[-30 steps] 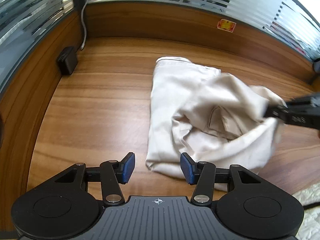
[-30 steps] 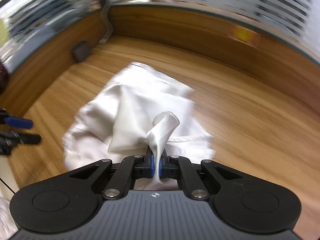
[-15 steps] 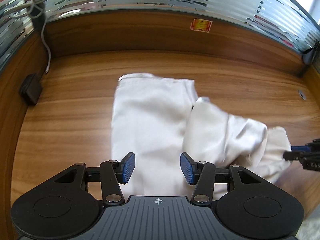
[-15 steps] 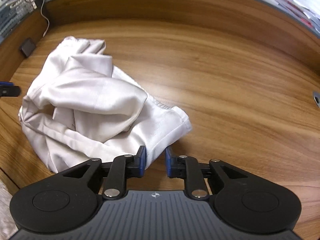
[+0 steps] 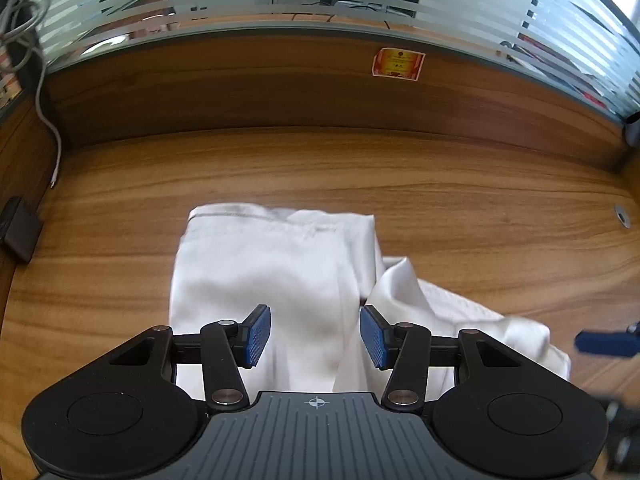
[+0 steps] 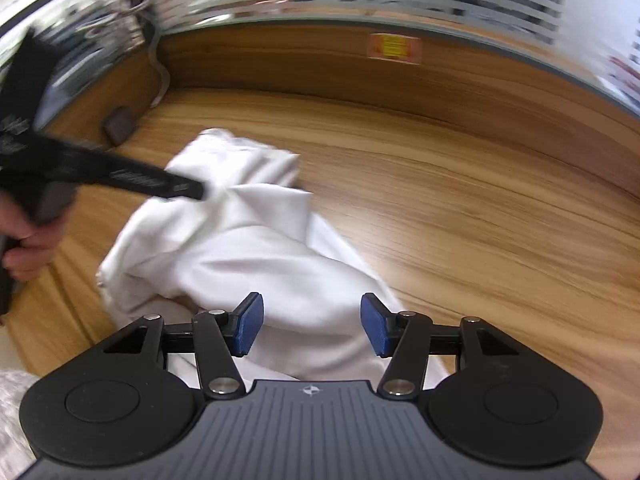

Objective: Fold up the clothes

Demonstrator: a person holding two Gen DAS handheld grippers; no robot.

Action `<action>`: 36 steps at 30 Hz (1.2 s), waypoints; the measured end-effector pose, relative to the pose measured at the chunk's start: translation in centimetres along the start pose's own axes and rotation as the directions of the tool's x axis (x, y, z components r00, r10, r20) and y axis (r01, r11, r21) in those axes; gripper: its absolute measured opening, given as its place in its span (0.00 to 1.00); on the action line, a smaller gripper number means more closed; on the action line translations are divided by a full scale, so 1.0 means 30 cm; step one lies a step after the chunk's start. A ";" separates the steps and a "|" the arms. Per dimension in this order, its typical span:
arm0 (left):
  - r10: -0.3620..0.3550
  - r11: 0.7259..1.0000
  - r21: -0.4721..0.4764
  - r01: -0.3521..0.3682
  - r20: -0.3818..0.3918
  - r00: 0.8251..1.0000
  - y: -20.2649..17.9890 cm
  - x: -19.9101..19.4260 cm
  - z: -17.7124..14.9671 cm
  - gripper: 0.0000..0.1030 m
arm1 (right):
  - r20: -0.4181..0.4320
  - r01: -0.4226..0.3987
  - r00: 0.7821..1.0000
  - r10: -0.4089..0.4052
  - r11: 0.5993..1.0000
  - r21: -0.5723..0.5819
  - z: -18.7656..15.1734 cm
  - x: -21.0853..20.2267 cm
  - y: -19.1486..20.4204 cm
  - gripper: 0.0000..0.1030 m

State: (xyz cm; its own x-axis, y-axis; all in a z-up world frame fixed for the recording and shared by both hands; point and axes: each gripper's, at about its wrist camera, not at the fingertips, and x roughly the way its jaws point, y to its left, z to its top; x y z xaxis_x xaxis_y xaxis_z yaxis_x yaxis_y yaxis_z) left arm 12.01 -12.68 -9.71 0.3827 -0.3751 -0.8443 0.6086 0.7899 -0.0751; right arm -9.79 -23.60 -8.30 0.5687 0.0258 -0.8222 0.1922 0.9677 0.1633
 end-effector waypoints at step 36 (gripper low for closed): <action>0.361 0.912 -0.201 -0.357 -0.018 0.933 0.444 -0.103 -0.027 0.03 | -0.037 0.187 0.982 -0.184 0.973 0.132 -0.051 0.048 -0.232 0.04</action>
State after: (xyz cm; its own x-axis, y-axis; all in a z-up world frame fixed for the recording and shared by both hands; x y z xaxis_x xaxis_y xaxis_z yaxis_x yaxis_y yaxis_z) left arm 18.37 -0.61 -8.54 0.5639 -0.0563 -0.8239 0.2787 0.9521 0.1256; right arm -11.54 -29.93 -11.46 0.4938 -0.1437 -0.8577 0.3990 0.9138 0.0766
